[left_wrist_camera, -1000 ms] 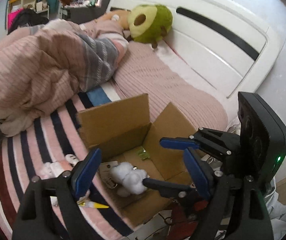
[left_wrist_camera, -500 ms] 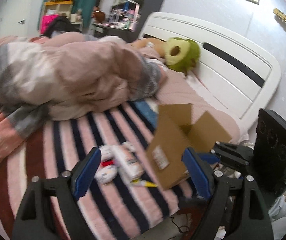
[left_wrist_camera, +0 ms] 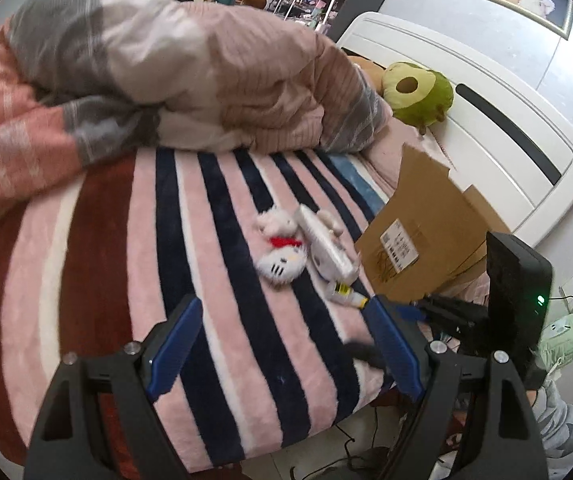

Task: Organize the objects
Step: 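Move the right gripper back toward the yellow-tipped glue tube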

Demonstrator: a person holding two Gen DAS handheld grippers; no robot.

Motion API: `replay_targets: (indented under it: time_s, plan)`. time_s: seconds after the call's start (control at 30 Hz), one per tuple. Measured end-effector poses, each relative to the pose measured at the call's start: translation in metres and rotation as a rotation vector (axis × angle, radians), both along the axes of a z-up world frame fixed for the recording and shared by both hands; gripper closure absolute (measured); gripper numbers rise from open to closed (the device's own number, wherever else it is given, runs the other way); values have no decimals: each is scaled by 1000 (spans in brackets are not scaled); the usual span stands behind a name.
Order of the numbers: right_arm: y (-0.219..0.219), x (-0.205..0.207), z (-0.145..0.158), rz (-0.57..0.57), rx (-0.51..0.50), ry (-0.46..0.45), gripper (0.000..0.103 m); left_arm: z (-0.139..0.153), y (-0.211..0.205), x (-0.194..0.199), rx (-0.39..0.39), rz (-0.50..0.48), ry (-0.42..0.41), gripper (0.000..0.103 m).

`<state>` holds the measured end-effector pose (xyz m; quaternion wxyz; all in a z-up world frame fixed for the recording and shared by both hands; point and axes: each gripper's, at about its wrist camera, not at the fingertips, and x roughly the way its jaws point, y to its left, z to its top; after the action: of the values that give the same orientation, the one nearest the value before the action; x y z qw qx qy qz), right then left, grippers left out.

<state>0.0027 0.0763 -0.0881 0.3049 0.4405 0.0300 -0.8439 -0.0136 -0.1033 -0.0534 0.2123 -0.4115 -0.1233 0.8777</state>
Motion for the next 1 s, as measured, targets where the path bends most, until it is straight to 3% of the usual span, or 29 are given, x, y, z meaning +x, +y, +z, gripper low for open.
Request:
replay_targets:
  time_s: [0.03,0.07,0.1,0.2,0.27,0.33,0.43,0.6,0.67,0.73,0.93,1.0]
  plan:
    - [3,-1,-5,-24,32,15,45,-6,1,1,3,-6,-7,20]
    - [5,-1,-9,-40,77,32,55,-10,3,2,5,-15,-14,20]
    - [6,-1,-12,-44,107,39,58,-14,5,2,5,-25,-20,20]
    - [5,-5,-19,-57,143,44,62,-25,10,1,0,-41,-42,20]
    - [4,-5,-23,-93,208,76,75,-30,12,0,-2,-46,-56,20]
    - [5,-6,-24,-115,245,103,77,-34,11,0,0,-47,-61,20]
    - [-1,-6,-31,-140,313,123,76,-36,7,-1,10,-38,-64,20]
    - [-12,-9,-40,-151,370,148,66,-36,3,0,14,-35,-59,20]
    - [-20,-12,-44,-151,393,146,54,-36,2,0,14,-34,-57,20]
    - [-29,-16,-47,-153,426,151,49,-36,1,1,21,-32,-56,20]
    - [-32,-31,-45,-195,439,167,48,-38,-6,3,24,-24,-58,20]
    - [-31,-39,-50,-205,435,119,48,-40,-10,3,29,-17,-60,20]
